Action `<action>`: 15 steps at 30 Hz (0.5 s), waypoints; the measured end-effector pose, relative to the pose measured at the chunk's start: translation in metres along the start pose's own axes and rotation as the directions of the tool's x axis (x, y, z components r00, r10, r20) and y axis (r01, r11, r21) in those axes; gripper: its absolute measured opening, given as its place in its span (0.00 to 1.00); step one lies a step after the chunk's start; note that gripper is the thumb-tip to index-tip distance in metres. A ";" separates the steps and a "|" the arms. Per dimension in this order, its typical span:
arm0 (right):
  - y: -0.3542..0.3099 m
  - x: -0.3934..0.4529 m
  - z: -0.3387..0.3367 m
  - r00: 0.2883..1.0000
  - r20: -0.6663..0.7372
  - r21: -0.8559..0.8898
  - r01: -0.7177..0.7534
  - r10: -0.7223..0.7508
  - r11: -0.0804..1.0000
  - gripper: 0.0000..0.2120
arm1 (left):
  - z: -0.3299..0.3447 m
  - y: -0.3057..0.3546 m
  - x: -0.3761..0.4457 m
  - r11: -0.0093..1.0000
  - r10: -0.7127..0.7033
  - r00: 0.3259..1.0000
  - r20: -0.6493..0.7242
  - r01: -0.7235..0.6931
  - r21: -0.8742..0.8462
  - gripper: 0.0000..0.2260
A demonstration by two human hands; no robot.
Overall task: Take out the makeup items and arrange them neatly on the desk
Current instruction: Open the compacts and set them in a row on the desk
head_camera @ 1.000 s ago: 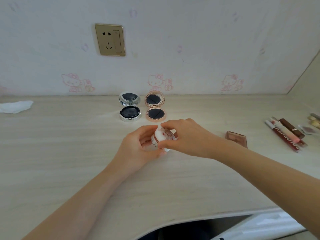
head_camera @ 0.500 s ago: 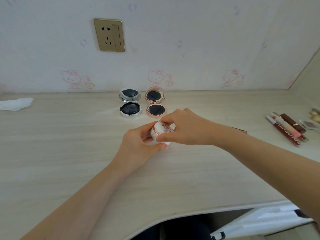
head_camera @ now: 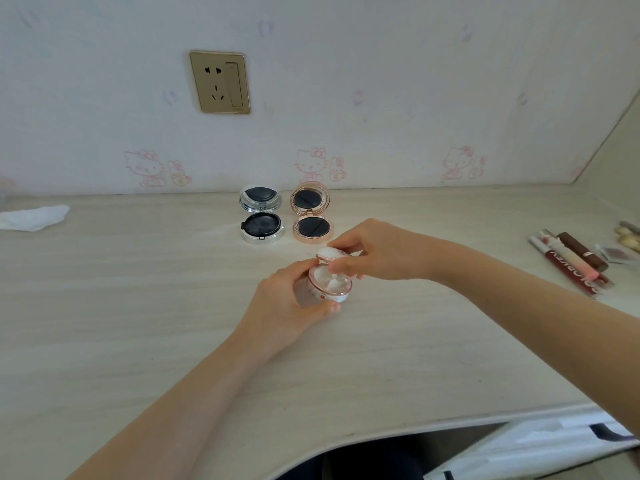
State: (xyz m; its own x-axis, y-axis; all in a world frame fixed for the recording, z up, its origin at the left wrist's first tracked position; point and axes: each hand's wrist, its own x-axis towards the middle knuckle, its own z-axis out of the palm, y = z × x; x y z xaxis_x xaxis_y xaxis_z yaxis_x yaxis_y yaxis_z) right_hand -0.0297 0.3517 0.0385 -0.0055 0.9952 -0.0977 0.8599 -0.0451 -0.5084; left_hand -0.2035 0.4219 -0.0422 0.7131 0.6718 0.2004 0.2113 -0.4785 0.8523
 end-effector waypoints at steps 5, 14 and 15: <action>0.004 0.001 -0.003 1.000 0.020 -0.023 -0.001 0.001 1.000 0.17 | 0.001 -0.001 -0.001 0.999 0.000 1.000 0.024 -0.001 0.035 0.23; 0.009 0.007 -0.006 0.997 0.043 0.106 -0.062 0.057 0.992 0.23 | 0.013 -0.001 -0.002 0.959 0.052 0.996 -0.068 -0.031 0.280 0.21; 0.010 0.009 -0.007 0.997 0.038 0.103 -0.072 0.068 0.992 0.21 | 0.015 0.000 -0.002 0.959 0.046 0.995 -0.085 -0.020 0.284 0.21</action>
State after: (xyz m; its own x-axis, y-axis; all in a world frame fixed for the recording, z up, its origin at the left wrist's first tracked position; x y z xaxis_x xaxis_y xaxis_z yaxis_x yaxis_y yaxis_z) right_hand -0.0180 0.3604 0.0384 0.0336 0.9858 -0.1645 0.8010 -0.1250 -0.5855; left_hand -0.1951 0.4121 -0.0497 0.6625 0.6947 0.2802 0.3780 -0.6330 0.6756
